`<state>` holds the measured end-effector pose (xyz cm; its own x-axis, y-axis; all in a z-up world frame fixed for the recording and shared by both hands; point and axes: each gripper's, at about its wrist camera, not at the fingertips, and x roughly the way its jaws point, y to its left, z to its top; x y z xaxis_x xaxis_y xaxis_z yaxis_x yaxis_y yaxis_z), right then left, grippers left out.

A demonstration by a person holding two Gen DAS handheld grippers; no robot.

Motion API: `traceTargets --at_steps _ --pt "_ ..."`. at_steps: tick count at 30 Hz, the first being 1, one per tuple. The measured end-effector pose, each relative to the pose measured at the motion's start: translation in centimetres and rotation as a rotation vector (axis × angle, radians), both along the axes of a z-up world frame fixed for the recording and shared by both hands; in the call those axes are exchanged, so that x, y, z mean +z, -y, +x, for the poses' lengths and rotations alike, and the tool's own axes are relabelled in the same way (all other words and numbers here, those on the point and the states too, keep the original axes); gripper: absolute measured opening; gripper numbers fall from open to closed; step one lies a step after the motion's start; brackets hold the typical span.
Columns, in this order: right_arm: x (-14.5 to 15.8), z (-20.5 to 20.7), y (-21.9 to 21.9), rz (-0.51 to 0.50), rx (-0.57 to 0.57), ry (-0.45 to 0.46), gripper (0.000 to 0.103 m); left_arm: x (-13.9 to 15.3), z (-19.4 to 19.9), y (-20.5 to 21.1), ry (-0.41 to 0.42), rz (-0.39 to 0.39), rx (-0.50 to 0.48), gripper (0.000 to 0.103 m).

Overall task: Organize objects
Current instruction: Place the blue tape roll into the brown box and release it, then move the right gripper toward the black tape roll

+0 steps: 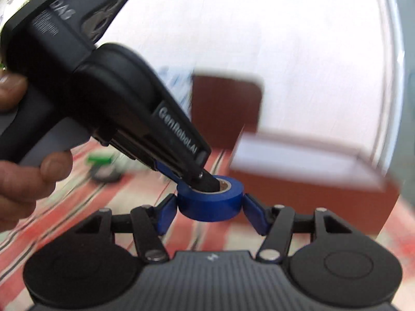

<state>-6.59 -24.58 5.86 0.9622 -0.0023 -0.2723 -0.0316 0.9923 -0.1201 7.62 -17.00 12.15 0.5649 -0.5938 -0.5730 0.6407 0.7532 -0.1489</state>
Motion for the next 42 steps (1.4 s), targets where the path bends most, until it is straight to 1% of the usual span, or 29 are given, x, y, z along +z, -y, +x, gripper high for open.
traceTargets --at_steps 2,3,5,7,10,12,14,16,19,21,22,25,28,30,32,34,37,39,42 --pt "1.4 1.6 1.0 -0.020 -0.026 0.054 0.057 1.0 1.3 1.9 0.061 0.018 0.005 0.022" --pt "1.8 2.5 1.6 -0.014 -0.036 0.065 0.057 1.1 2.1 2.7 0.073 0.024 0.008 0.022" --pt "2.2 4.8 2.8 -0.002 -0.059 0.076 0.057 0.8 4.1 4.0 0.053 0.032 0.019 0.022" --pt "2.0 6.8 3.8 0.007 -0.077 0.054 0.057 0.0 5.6 5.0 0.028 0.046 0.028 0.022" --pt "1.1 9.3 4.9 0.033 -0.092 0.005 0.058 -0.9 7.1 6.2 0.024 0.083 0.064 0.023" --pt "0.3 10.6 5.4 0.028 -0.100 -0.050 0.059 -1.3 7.2 5.9 0.024 0.089 0.097 0.030" --pt "0.1 10.3 5.7 0.055 -0.119 -0.038 0.060 -1.0 6.7 5.0 0.017 0.055 0.099 0.030" --pt "0.1 9.2 5.8 0.081 -0.128 -0.019 0.060 -0.7 5.9 4.5 0.031 0.042 0.108 0.030" --pt "0.2 6.9 5.7 0.122 -0.156 0.026 0.060 -0.4 4.1 3.0 0.058 0.042 0.114 0.032" --pt "0.2 4.9 5.8 0.180 -0.194 0.051 0.062 -0.5 2.7 1.9 0.076 0.049 0.124 0.038" --pt "0.0 4.1 5.9 0.216 -0.211 0.049 0.062 -0.7 2.1 1.4 0.080 0.054 0.133 0.038" --pt "-1.0 2.5 6.2 0.326 -0.230 -0.012 0.062 -1.6 0.6 0.0 0.074 0.085 0.168 0.039" --pt "-2.4 2.3 5.2 0.345 -0.205 -0.114 0.062 -3.3 -0.3 -1.4 0.039 0.140 0.213 0.040" --pt "-3.5 2.0 4.2 0.376 -0.181 -0.175 0.062 -4.4 -0.4 -2.4 0.004 0.166 0.237 0.040" --pt "-3.9 1.7 2.9 0.392 -0.159 -0.225 0.062 -5.5 -0.3 -3.6 -0.037 0.190 0.277 0.040" --pt "-4.2 2.2 2.1 0.386 -0.145 -0.259 0.062 -6.2 -0.4 -4.8 -0.062 0.199 0.305 0.040" --pt "-4.0 2.2 1.2 0.365 -0.127 -0.263 0.062 -6.8 -0.8 -6.2 -0.056 0.229 0.347 0.044" --pt "-3.2 1.7 0.6 0.350 -0.129 -0.253 0.062 -7.1 -0.9 -6.9 -0.062 0.229 0.360 0.045" --pt "-2.1 0.8 1.3 0.347 -0.181 -0.202 0.062 -7.1 -1.2 -7.4 -0.058 0.229 0.363 0.049"
